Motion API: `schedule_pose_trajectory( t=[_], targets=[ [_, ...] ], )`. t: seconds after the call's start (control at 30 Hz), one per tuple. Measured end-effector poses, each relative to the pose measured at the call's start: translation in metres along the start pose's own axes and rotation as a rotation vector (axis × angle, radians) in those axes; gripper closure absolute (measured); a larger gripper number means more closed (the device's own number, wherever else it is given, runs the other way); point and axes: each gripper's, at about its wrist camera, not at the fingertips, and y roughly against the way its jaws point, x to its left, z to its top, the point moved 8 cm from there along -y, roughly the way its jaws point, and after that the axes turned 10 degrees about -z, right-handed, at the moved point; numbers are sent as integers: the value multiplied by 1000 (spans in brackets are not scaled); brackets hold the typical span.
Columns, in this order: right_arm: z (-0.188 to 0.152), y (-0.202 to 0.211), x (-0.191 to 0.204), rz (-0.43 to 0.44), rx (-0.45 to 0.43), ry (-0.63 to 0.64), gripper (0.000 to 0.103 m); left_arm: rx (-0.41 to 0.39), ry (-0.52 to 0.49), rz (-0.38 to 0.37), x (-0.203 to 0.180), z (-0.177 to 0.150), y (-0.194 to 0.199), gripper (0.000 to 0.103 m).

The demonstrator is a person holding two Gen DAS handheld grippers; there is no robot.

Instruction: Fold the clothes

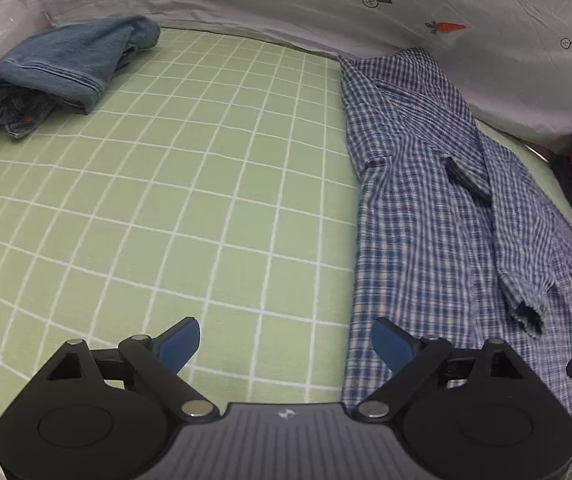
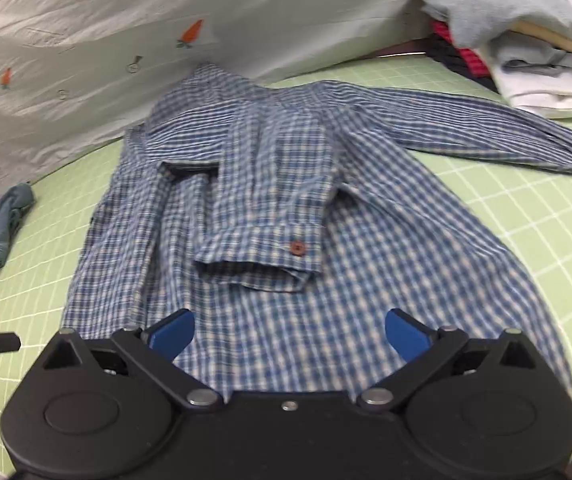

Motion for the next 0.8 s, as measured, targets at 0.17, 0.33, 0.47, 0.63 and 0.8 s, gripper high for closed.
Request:
schedule_pose_trajectory(
  t=[0.17, 0.33, 0.47, 0.63, 0.8],
  targets=[
    [-6, 13, -33, -119, -3, -14, 0, 20, -88, -18, -29, 5, -18, 8],
    [-9, 5, -67, -176, 17, -84, 0, 28, -133, -21, -59, 6, -30, 7],
    [3, -12, -92, -171, 17, -85, 0, -1, -107, 20, -79, 10, -41, 6],
    [34, -40, -133, -137, 33, -75, 0, -37, -62, 71, -108, 9, -52, 6],
    [54, -57, -159, -112, 25, 2, 0, -53, -39, 107, -141, 3, -65, 6]
  ],
)
